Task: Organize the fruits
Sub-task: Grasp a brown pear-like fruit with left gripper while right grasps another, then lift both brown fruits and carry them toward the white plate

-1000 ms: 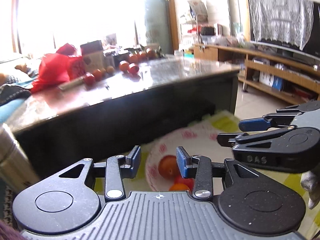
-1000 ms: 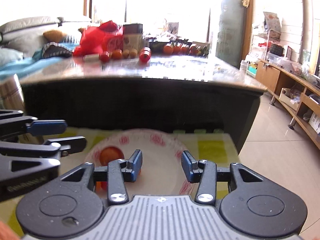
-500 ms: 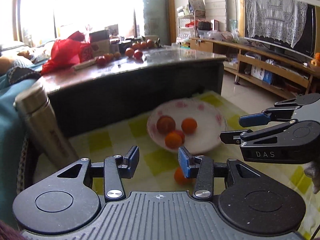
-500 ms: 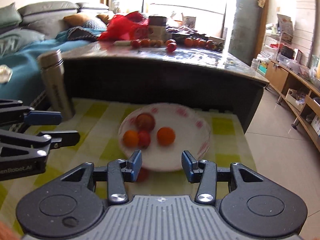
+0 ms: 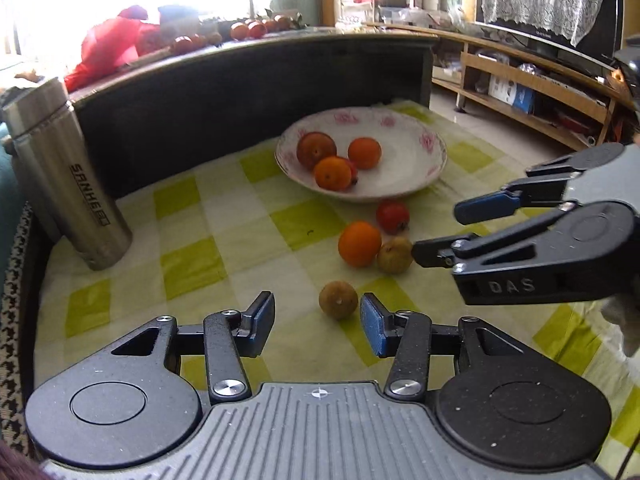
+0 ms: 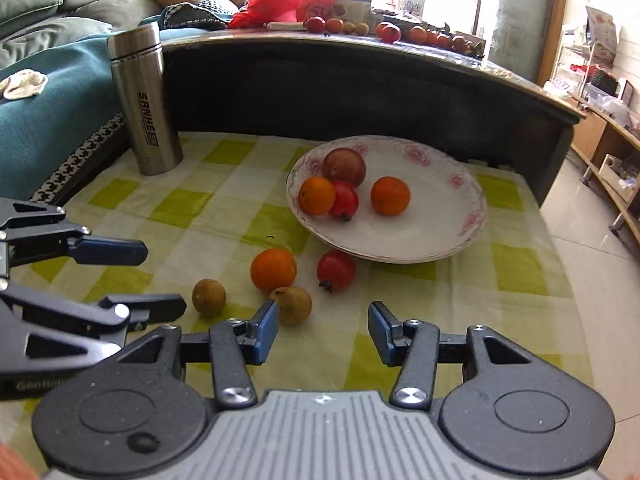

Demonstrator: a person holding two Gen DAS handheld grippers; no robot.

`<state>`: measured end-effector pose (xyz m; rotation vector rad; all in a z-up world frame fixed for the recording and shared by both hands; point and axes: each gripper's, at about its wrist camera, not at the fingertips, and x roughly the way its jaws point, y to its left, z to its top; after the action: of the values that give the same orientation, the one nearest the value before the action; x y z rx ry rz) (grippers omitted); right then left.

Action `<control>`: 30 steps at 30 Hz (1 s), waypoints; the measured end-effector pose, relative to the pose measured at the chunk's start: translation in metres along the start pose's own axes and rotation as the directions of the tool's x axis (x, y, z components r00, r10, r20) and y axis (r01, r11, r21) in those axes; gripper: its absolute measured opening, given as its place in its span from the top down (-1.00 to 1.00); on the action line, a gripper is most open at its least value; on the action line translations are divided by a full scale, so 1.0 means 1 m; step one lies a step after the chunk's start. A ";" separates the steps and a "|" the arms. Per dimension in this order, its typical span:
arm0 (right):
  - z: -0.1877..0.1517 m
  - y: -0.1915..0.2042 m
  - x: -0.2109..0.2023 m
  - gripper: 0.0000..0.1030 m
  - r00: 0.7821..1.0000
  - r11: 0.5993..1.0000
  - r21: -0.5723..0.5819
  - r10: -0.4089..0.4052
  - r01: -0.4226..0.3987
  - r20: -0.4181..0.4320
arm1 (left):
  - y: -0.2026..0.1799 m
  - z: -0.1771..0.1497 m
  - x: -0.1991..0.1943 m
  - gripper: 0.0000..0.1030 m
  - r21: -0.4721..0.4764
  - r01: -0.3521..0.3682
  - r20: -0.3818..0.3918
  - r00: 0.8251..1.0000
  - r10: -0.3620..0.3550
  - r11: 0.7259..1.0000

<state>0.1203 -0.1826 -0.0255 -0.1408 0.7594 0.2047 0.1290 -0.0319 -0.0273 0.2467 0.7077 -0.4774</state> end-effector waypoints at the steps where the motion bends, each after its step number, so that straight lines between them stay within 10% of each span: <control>1: 0.000 -0.001 0.004 -0.06 1.000 1.000 0.000 0.009 -0.009 -0.007 | 0.001 -0.002 0.001 -0.10 0.002 0.007 -0.005 1.000 -0.007 1.000; 13: 0.000 0.005 0.038 -0.05 0.999 0.998 -0.034 0.046 -0.046 -0.015 | -0.002 -0.008 0.022 -0.12 0.029 0.041 -0.019 0.999 -0.040 0.999; 20: -0.004 -0.004 0.029 0.36 1.000 0.999 -0.031 0.019 -0.020 -0.018 | -0.005 -0.011 0.027 -0.09 0.045 0.037 -0.015 0.999 -0.036 0.998; 30: -0.013 -0.017 0.014 0.36 1.000 1.000 -0.010 0.004 -0.004 -0.006 | -0.017 -0.009 0.030 0.32 0.066 0.024 0.012 1.000 -0.024 0.998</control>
<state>0.1258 -0.2001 -0.0433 -0.1493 0.7651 0.2114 0.1352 -0.0532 -0.0548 0.2967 0.6840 -0.5252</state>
